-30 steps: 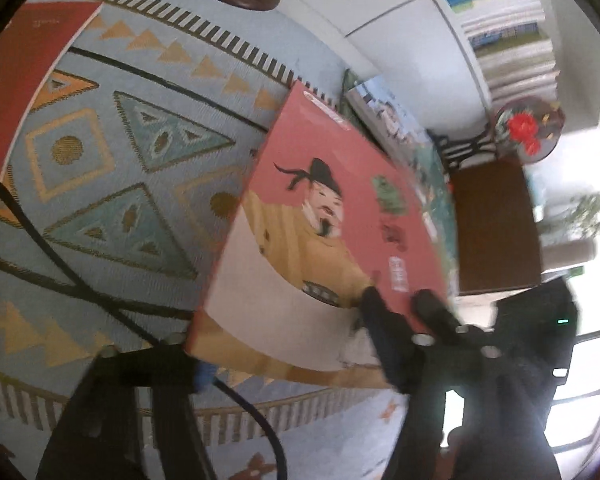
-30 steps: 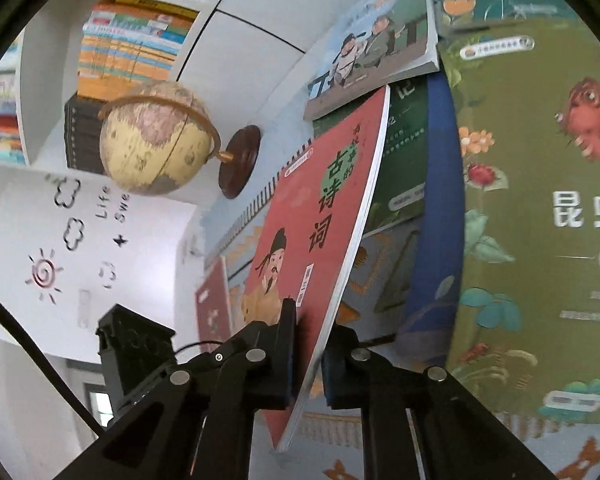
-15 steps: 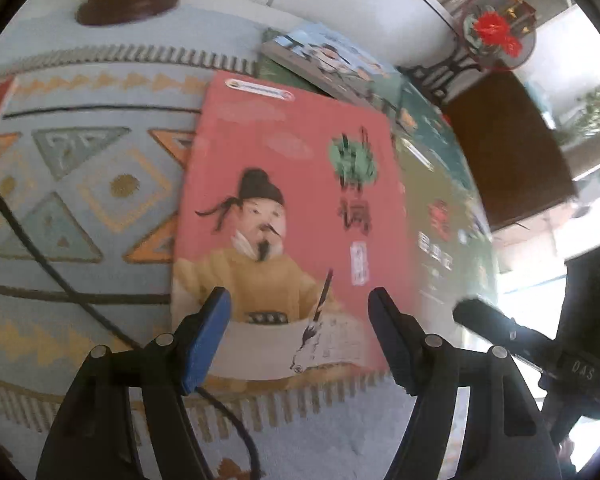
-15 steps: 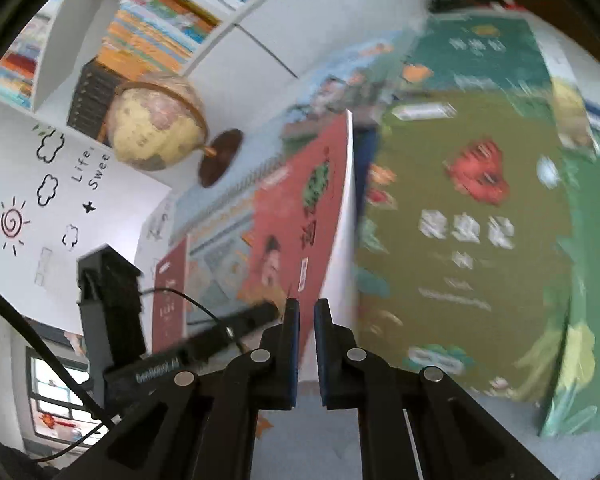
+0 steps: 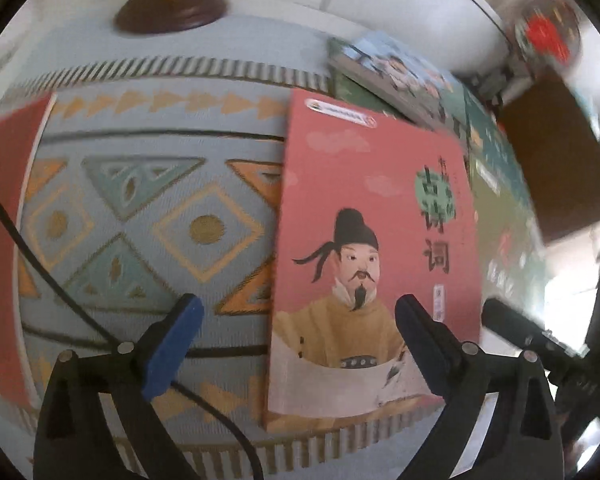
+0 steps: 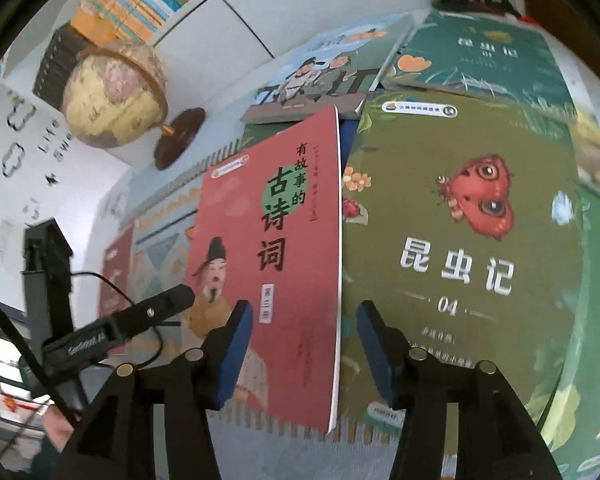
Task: Organize books
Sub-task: 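Close the right tool on the pink book and lift it, then lift the pink book upright with the right tool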
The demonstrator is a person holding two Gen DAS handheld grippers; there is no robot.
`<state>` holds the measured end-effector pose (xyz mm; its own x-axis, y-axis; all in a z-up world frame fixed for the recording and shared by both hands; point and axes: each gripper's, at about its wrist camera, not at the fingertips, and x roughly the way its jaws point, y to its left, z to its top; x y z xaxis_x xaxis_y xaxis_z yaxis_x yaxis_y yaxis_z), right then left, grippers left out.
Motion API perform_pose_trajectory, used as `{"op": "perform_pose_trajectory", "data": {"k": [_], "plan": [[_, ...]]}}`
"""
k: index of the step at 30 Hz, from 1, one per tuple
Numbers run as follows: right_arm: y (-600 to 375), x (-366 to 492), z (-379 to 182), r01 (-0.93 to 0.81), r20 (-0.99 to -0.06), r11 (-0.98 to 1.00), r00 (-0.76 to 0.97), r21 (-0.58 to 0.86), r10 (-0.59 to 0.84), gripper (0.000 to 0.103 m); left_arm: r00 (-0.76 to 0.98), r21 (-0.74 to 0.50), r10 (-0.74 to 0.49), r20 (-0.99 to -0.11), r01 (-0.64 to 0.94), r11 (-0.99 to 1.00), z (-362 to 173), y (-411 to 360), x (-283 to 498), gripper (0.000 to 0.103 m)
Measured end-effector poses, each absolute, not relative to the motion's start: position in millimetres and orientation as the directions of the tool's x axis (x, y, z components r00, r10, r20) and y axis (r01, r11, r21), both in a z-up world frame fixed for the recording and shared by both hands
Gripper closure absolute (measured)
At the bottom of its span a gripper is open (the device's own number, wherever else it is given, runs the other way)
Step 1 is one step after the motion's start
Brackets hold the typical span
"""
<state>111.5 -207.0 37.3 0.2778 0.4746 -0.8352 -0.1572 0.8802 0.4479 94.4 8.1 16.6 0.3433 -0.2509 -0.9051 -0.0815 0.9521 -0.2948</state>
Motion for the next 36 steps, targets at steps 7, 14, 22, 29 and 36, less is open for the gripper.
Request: {"op": "perform_pose_trajectory", "data": {"k": [7,14,22,29,36], "plan": [[-195.8,101.9,30.4,-0.2,-0.834,0.888,0.309,0.414,0.458,0.055,0.33,-0.114,-0.114,-0.937,0.02,0.993,12.8,-24.2,93.4,0.006],[-205.1,105.9,27.0,-0.143,-0.791,0.837,0.276,0.528,0.546,0.066,0.34,-0.182,-0.214,-0.916,0.123,0.976,16.9,-36.4,88.7,0.009],[-267.0,106.2,28.7,-0.011,-0.545,0.576,0.312,0.817,0.778,0.066,0.44,-0.701,-0.655,-0.614,0.077,0.709,31.9,7.9,83.8,0.009],[-257.6,101.1,4.2,0.026,-0.619,0.636,0.264,0.771,0.74,0.066,0.413,-0.564,-0.539,-0.734,0.069,0.823,15.2,-21.5,90.9,0.012],[-201.9,94.6,50.1,-0.274,-0.794,0.854,0.322,0.443,0.516,0.068,0.474,-0.237,-0.315,-0.822,0.218,0.947,26.0,-55.2,73.4,0.023]]}}
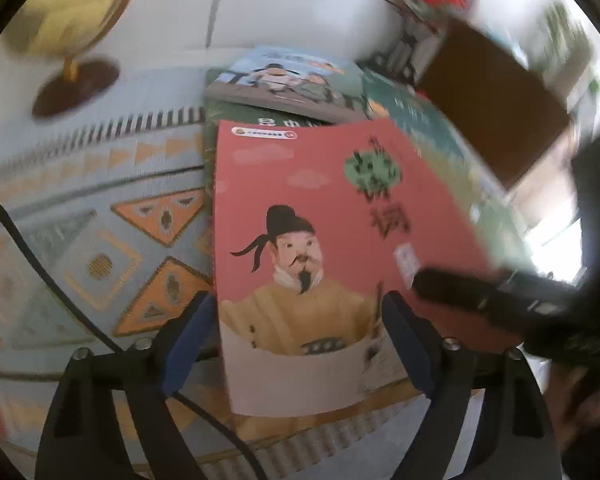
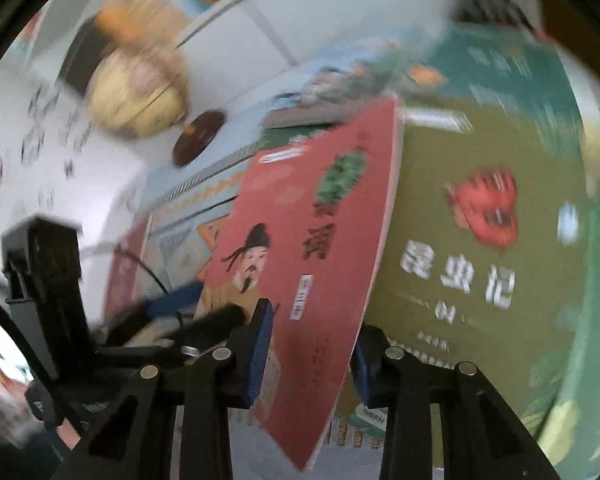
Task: Organize books
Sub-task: 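Lift the pink book upright with the right tool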
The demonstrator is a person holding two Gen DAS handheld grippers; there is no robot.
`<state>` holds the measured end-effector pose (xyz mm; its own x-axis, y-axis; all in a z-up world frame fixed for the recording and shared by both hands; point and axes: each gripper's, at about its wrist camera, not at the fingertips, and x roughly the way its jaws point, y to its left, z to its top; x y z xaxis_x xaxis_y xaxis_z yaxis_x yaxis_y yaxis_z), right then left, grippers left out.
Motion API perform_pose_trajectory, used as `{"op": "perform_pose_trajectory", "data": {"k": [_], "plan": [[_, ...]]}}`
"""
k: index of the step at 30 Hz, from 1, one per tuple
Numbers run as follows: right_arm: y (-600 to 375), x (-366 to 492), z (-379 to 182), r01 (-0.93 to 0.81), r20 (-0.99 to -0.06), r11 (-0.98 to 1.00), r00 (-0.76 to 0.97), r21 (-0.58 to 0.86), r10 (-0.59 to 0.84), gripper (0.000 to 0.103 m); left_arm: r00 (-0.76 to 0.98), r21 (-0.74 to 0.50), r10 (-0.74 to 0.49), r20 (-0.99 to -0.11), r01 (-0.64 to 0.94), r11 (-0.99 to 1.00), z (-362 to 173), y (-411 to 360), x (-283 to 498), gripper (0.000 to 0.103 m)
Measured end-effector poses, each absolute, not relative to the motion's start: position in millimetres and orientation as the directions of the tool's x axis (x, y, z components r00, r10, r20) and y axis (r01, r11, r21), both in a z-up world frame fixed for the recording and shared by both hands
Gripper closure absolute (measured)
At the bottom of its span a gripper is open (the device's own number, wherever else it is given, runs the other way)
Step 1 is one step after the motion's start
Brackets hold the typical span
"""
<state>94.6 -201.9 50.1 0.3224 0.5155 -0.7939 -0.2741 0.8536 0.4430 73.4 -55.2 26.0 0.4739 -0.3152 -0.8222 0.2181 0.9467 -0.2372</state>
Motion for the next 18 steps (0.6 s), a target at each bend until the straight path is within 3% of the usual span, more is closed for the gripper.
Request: {"op": "perform_pose_trajectory", "data": {"k": [2,10,18], "plan": [[-194.6,89.3,60.9,-0.333,-0.798,0.858,0.34,0.392,0.497,0.068,0.471,-0.194,-0.295,-0.832,0.251,0.948,26.6,-57.9,65.3,0.025],[-198.4,72.7,69.5,-0.437,-0.83,0.879,0.405,0.192,0.383,0.068,0.515,-0.238,-0.331,-0.79,0.24,0.941,48.3,-72.2,32.5,0.025],[-215.5,42.0,88.1,-0.524,-0.811,0.828,0.385,0.201,0.441,0.068,0.559,-0.226,-0.288,-0.778,0.18,0.957,73.3,-92.8,-7.5,0.025]]}}
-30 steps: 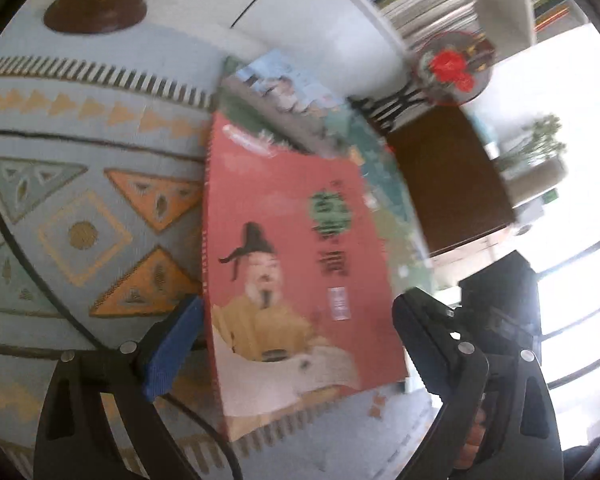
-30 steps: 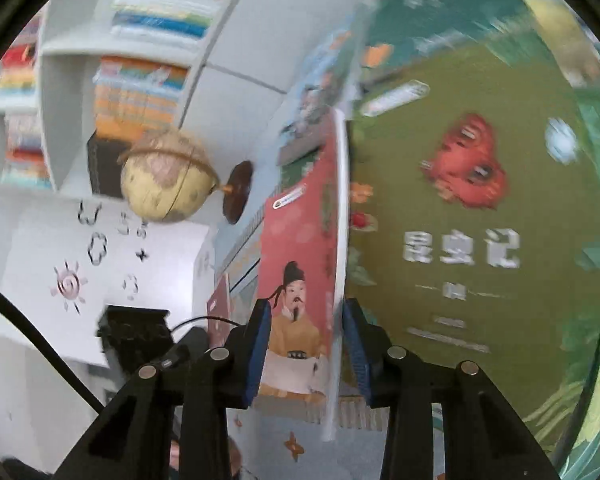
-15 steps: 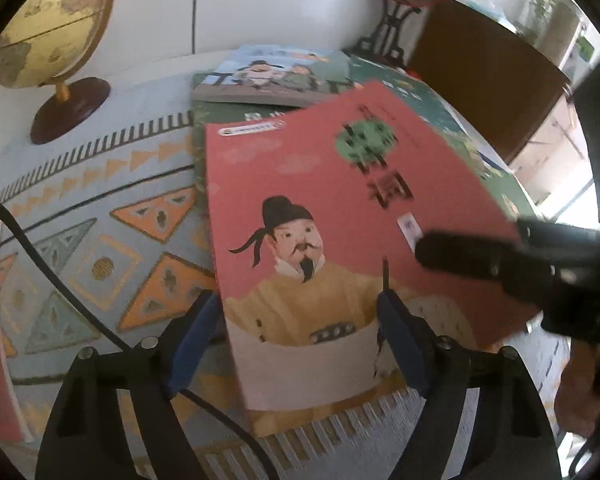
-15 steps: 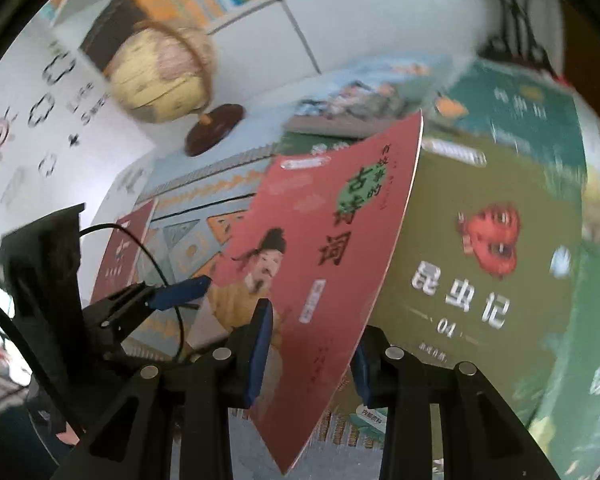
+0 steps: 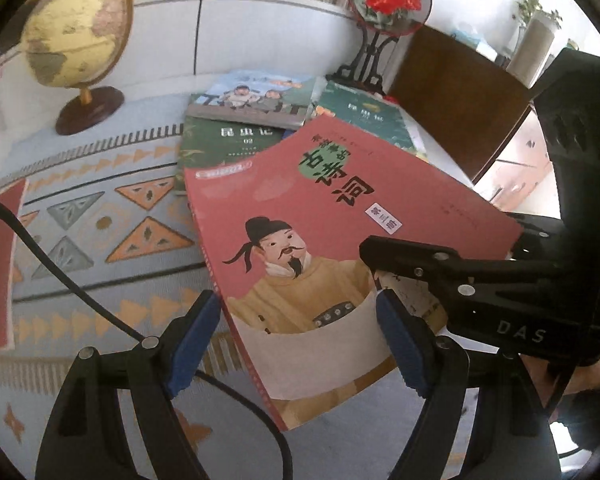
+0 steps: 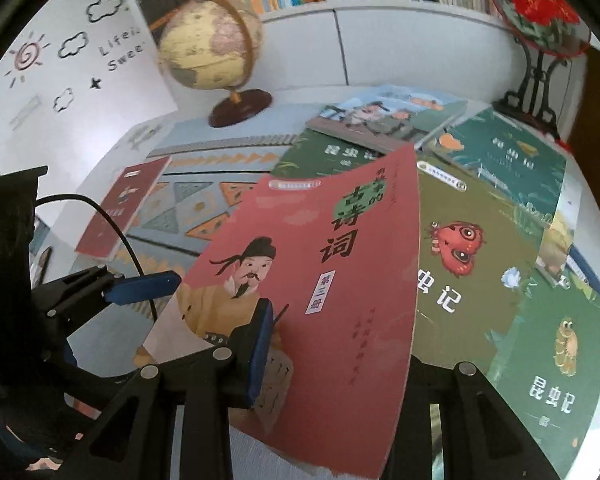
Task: Organize books
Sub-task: 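Lift the pink book upright with the right tool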
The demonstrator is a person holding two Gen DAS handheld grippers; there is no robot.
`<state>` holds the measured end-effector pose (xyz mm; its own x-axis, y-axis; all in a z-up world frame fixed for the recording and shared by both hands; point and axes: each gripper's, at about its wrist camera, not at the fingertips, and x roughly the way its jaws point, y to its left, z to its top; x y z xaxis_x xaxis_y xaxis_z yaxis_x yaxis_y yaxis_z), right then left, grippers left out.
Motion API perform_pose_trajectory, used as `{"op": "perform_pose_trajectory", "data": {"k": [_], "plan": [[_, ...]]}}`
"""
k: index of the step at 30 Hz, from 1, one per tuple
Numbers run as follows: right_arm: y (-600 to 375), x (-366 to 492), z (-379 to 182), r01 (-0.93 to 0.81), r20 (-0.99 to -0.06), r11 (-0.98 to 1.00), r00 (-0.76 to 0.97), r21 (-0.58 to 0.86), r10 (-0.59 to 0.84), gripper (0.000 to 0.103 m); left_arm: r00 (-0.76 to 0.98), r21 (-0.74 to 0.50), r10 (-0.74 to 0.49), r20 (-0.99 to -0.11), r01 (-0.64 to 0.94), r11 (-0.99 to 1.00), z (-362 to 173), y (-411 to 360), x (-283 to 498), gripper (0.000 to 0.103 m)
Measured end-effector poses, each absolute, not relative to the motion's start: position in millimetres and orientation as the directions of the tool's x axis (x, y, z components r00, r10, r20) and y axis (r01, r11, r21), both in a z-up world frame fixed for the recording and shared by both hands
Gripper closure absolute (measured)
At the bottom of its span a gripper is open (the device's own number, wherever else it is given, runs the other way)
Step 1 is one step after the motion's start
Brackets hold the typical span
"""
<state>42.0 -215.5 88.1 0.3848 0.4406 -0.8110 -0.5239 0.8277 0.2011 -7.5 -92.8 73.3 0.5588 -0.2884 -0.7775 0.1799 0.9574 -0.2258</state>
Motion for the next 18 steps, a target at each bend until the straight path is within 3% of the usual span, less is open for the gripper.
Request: {"op": "perform_pose_trajectory", "data": {"k": [2,4,6,9,16,18], "plan": [[-216.7,33.5,96.9,-0.552,-0.801,0.812,0.389,0.192,0.454,0.068,0.581,-0.206,-0.266,-0.769,0.169,0.964,83.7,-98.1,-19.1,0.025],[-218.0,26.6,104.8,-0.579,-0.789,0.785,0.369,0.218,0.491,0.069,0.619,-0.197,-0.263,-0.74,0.173,0.965,96.9,-102.4,-30.8,0.035],[-218.1,23.5,110.9,-0.6,-0.774,0.754,0.333,0.266,0.538,0.077,0.625,-0.164,-0.241,-0.742,0.18,0.97,108.0,-111.3,-38.5,0.047],[-207.8,12.3,120.8,-0.654,-0.765,0.722,0.34,0.226,0.547,0.084,0.649,-0.114,-0.19,-0.736,0.157,0.981,114.7,-112.1,-48.5,0.047],[-200.9,17.1,102.4,-0.626,-0.785,0.74,0.318,0.247,0.531,0.084,0.583,-0.305,-0.232,-0.779,-0.028,0.952,87.5,-57.5,-60.7,0.043],[-202.3,18.9,96.8,-0.623,-0.79,0.737,0.301,0.261,0.535,0.089,0.554,-0.343,-0.248,-0.795,-0.072,0.937,73.3,-44.2,-56.4,0.038]]}}
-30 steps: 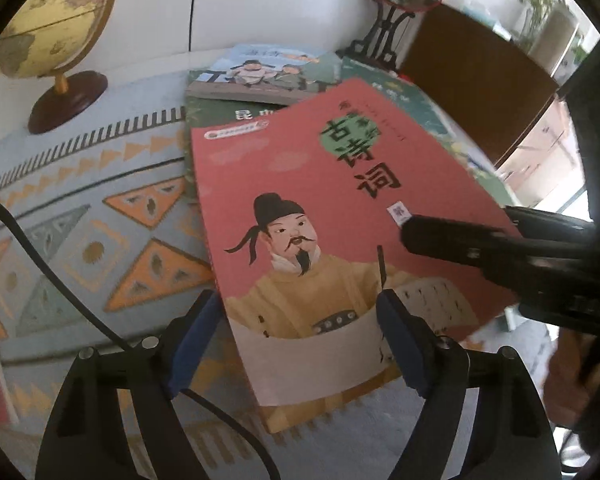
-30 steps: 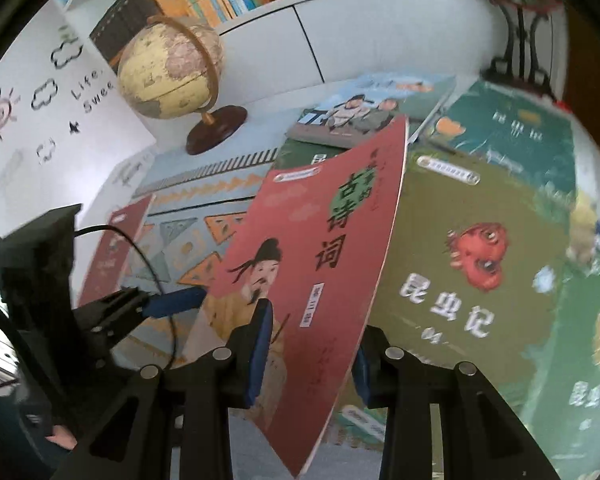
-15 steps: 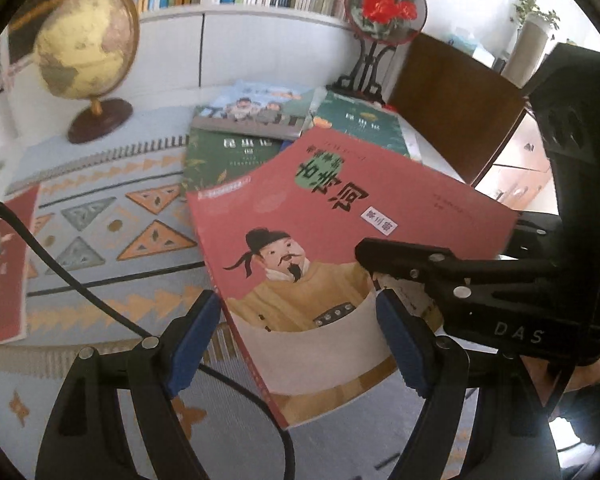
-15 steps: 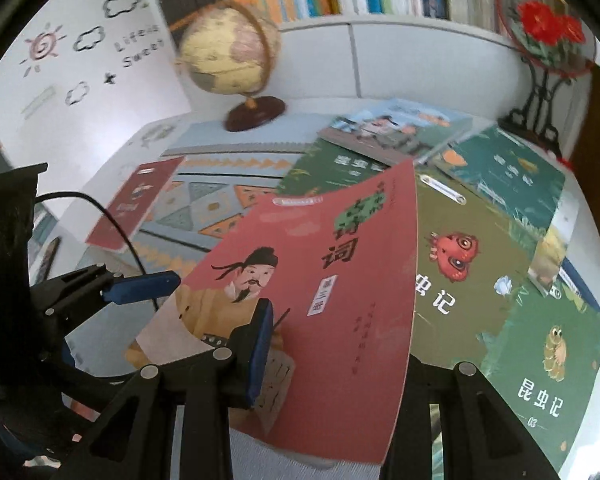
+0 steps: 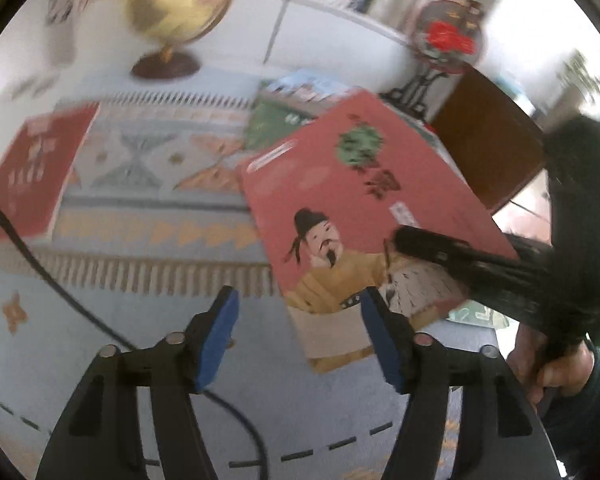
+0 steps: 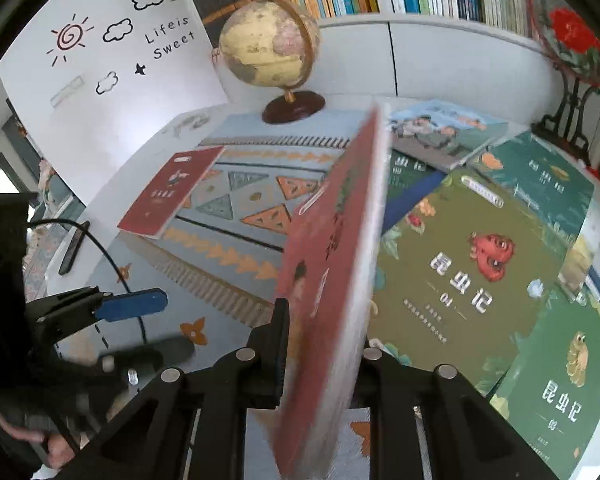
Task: Organize books
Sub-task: 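Lift the pink book upright with the right tool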
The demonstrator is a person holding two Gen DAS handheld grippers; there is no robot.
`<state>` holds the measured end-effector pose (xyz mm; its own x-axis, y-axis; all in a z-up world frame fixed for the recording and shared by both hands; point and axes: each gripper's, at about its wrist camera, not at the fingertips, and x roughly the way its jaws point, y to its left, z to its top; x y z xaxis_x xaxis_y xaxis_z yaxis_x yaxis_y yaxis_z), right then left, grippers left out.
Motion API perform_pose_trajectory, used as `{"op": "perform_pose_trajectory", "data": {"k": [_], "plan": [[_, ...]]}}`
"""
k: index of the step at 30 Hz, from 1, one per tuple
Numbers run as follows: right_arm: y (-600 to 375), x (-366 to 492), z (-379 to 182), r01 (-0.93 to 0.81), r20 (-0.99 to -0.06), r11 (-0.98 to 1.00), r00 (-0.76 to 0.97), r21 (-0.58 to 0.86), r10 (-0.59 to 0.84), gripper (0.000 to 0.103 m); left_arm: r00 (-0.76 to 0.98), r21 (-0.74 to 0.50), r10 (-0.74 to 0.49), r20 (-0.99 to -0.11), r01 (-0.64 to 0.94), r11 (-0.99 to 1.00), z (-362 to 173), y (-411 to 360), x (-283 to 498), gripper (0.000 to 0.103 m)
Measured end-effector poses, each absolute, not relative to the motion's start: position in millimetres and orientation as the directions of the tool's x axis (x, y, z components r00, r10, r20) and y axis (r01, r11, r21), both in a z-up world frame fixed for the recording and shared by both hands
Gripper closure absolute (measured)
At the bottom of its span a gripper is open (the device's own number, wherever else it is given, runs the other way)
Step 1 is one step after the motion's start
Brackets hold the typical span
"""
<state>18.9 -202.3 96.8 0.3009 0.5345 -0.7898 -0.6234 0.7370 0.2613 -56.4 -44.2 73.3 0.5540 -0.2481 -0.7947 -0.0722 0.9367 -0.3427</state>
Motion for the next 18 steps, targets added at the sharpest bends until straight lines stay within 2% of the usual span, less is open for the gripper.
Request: {"op": "perform_pose_trajectory", "data": {"k": [5,9,14,18], "plan": [[-211.7,30.8,74.3,-0.507,-0.81,0.767,0.206,0.392,0.55,0.092,0.468,-0.5,-0.388,-0.794,-0.138,0.855,38.1,-31.8,-44.7,0.038],[-230.3,49.6,70.2,-0.301,-0.736,0.726,0.103,0.618,0.669,0.094,0.442,-0.637,-0.51,-0.738,-0.209,0.742,18.5,-24.5,-40.0,0.033],[-239.4,69.4,74.4,-0.17,-0.677,0.673,0.044,0.72,0.735,0.094,0.484,-0.716,-0.558,-0.674,-0.243,0.655,18.2,-20.5,-34.3,0.031],[-246.1,74.6,63.6,-0.125,-0.677,0.673,0.018,0.729,0.736,0.094,0.49,-0.821,-0.67,-0.557,-0.205,0.533,15.9,-26.8,-19.8,0.031]]}}
